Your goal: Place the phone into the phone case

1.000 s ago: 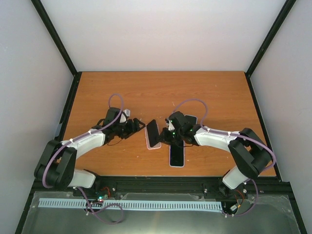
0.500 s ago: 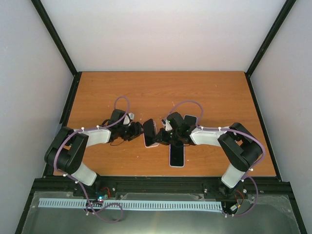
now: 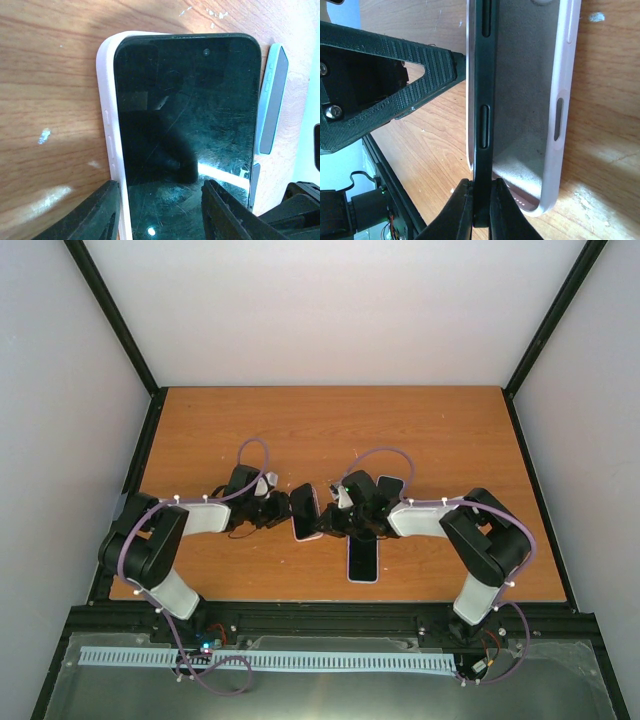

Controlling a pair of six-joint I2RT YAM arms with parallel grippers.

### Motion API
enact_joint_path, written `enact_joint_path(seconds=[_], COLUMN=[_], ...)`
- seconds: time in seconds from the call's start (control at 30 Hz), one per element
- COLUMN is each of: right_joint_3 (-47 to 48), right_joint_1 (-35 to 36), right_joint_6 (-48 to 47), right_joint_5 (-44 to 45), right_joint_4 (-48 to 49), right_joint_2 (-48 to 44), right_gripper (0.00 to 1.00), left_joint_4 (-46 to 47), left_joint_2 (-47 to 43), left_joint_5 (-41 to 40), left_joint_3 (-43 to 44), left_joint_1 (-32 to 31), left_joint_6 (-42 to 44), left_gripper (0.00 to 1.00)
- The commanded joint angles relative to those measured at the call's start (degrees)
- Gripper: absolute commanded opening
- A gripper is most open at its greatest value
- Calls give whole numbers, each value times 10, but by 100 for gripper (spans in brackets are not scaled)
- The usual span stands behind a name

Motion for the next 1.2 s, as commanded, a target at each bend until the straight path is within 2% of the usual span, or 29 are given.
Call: enact_joint_path(seconds=[0.0,0.17,0.5,0.63,0.9,1.03,1.17], right_joint_3=[-6,-5,35,52,98,117,116], right_joint_1=[1,1,1,1,0,-2,-6], right_joint_6=[-15,-24,-63,-80,-110,-110,-102], right_joint_5=[19,42,111,149,164,162,154], right_joint_4=[-29,-52,-170,-205,-186,-167,-133], right_joint_2=[31,13,-40,-54,-16,17,44], right_gripper=[3,11,27,29,29,40,47], left_joint_4=[32,20,9,7,-12,-9,-3], left_joint_2=[13,25,30,30,16,4,4], left_joint_5=[10,3,-8,-8,-37,-40,-40], left_joint_3=[5,13,17,21,23,16,6], left_joint_1=[1,1,2,2,2,3,2], left_joint_6=[25,31,47,53,42,37,33], left_gripper=[45,42,41,40,41,49,48])
